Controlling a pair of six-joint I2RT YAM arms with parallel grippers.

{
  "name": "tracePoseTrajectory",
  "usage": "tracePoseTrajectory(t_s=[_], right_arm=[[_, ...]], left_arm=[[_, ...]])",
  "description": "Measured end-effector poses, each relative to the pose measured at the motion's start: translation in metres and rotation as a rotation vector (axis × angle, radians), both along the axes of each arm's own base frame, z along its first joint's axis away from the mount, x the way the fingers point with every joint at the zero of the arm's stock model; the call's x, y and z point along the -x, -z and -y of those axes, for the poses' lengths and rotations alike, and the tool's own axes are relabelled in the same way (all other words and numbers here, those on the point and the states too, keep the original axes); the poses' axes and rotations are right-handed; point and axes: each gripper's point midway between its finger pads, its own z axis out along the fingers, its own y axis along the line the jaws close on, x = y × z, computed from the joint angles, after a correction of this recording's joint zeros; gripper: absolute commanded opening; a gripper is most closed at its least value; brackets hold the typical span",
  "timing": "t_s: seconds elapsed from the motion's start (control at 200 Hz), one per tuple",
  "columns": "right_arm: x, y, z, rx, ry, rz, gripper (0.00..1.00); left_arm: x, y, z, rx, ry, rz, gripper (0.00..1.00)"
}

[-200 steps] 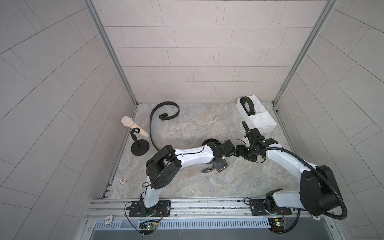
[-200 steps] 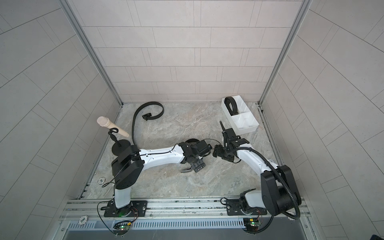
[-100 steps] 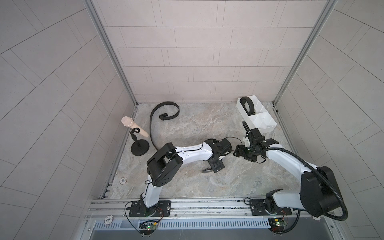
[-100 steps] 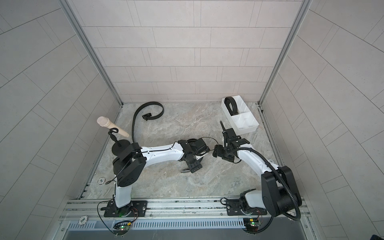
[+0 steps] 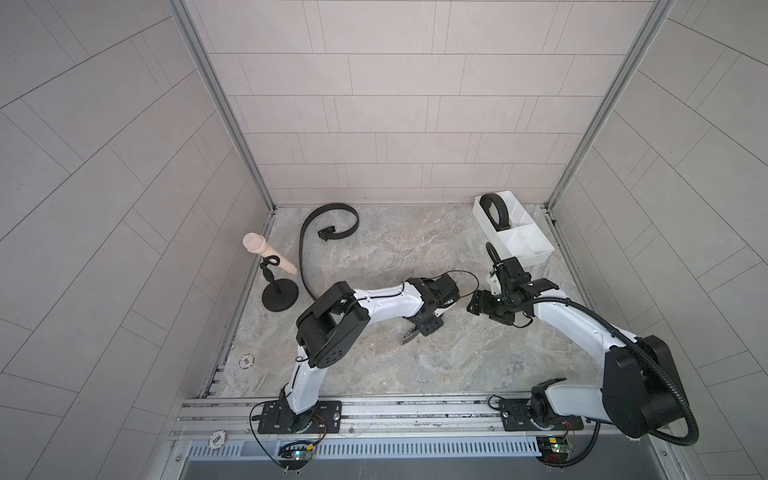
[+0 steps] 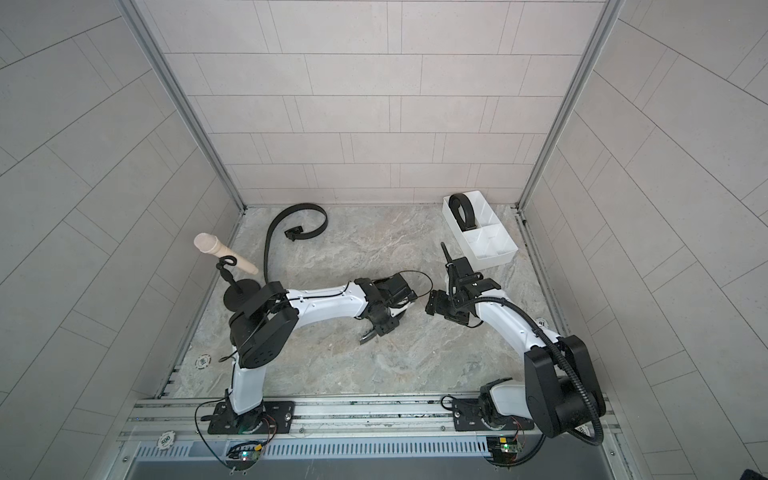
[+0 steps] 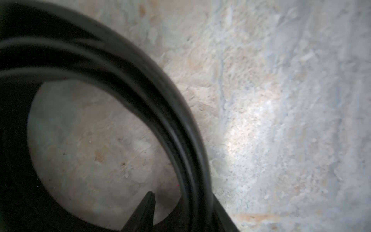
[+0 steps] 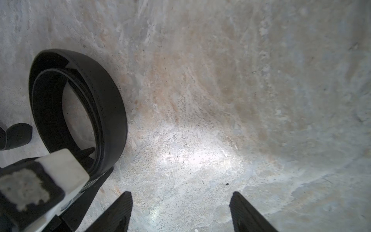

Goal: Place the belts into the storage roll
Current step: Pick up the belt from the center of the board.

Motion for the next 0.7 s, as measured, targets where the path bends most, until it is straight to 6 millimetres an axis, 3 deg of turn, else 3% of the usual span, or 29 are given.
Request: tracePoseTrajectory(t_s=[0.13,0.466,0.701], right_arm=[[0.0,0.001,-0.002,-0.016,0.002,0.002,0.8],[-0.001,-0.019,-0.028,-0.15,-0.024,0.138,0.81],[0.0,-0.036,-0.06,-0.273,-0.059,0.21,0.83]], left_arm=[[0.003,-0.001,0.001,0.015,0.002,-0.01,0.0],[0.019,-0.016,-0.002,0.173,-0.046,-0.033,0.0],[0.024,-0.067,0.011,0.393,-0.046,0.018,0.0]])
